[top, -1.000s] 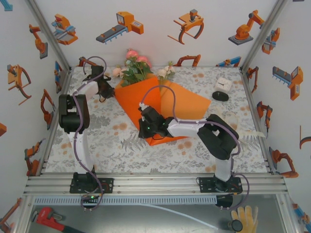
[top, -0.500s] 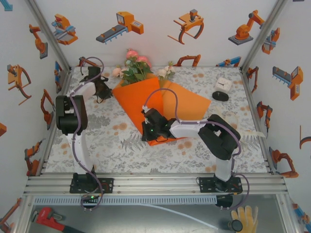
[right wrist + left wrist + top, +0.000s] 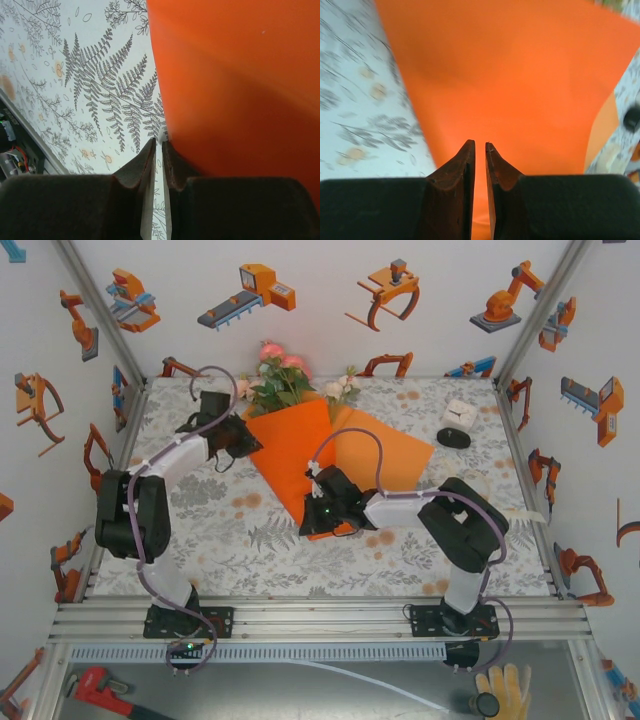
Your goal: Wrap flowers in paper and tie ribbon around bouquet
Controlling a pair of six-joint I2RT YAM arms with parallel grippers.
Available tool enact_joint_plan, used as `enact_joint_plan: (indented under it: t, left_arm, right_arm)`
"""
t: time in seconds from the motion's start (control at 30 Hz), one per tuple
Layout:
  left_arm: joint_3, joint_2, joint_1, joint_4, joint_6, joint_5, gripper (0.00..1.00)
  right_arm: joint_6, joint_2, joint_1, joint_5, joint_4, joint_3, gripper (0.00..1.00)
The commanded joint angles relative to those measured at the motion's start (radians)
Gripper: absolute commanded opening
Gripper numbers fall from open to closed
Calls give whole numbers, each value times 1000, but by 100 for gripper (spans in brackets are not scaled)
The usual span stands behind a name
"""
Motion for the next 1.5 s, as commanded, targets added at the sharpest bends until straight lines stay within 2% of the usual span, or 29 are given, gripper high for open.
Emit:
enact_joint_plan:
  t: [0.0,0.17,0.33,0.53,0.7,0.97,1.1,1.23,1.37,1.47]
  left_arm:
    - [-46,8,-24,36,-39,21,20]
    - [-25,72,-25,41,-10,-6,20]
    - [19,139,13,56,6,-56,20]
    - [76,235,59,57,24,-43,20]
    - [69,258,85,66,17,-70,19]
    - [113,301,109,53,46,-77,19]
    - [135,291,123,86,67,-30,22]
    - [214,277,126,44,103,-39,22]
    - [264,241,135,3,118,-33,23]
    - [225,157,128,1,93,-5,24]
  right_arm:
    - [32,8,-17,-36,64,-24,16]
    - [44,16,-47,-57,95,-42,16]
    - [137,57,-73,-131,248,-102,17]
    - [230,83,-80,-172,388,-166,18]
    - [327,97,-101,-162,521,-238,18]
    - [437,75,-109,-85,594,-317,19]
    - [429,9,-109,-84,590,-322,18]
    - [449,-47,-105,-90,543,-295,18]
    - [401,-149,-90,-29,404,-267,18]
    - [334,-230,-86,14,270,-229,18]
